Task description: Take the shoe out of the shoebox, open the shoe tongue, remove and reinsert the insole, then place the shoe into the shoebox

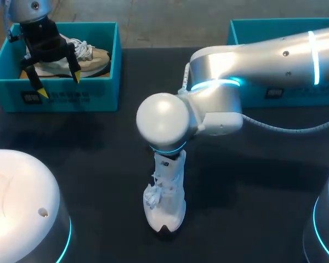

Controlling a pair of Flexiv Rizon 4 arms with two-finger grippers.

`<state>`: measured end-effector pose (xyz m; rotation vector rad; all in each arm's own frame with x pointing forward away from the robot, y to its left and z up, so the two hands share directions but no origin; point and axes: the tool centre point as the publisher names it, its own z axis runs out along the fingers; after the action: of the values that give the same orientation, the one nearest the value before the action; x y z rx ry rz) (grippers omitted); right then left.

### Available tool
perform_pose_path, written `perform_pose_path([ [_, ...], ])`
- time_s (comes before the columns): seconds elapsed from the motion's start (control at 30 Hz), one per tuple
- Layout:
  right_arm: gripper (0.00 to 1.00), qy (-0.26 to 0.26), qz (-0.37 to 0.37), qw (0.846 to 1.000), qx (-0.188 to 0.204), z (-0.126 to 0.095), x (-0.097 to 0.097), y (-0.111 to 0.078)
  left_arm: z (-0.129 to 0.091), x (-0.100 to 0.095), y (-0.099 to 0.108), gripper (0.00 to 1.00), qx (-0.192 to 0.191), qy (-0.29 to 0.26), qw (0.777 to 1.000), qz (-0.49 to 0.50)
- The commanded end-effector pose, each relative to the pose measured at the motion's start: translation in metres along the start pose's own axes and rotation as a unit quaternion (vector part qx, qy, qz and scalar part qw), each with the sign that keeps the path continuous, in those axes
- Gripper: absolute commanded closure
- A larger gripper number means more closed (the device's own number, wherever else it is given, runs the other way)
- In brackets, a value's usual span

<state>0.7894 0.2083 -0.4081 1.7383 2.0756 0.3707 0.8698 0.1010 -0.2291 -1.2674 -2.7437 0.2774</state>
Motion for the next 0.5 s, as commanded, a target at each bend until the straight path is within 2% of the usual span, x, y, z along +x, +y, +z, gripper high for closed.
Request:
perform_pose_path([
  [0.03, 1.00, 0.027, 0.220, 0.975, -0.029, 0.006, -0.001, -0.024, 0.000, 0.000, 0.000, 0.00, -0.001, 0.001, 1.000, 0.000],
  [0.1, 1.00, 0.037, 0.225, 0.974, 0.006, 0.005, 0.000, -0.029, 0.000, 0.000, 0.000, 0.00, -0.001, 0.001, 1.000, 0.000],
  [0.5, 1.00, 0.027, 0.235, 0.968, 0.080, -0.021, 0.013, -0.066, 0.000, 0.000, 0.000, 0.00, -0.001, 0.001, 1.000, 0.000],
])
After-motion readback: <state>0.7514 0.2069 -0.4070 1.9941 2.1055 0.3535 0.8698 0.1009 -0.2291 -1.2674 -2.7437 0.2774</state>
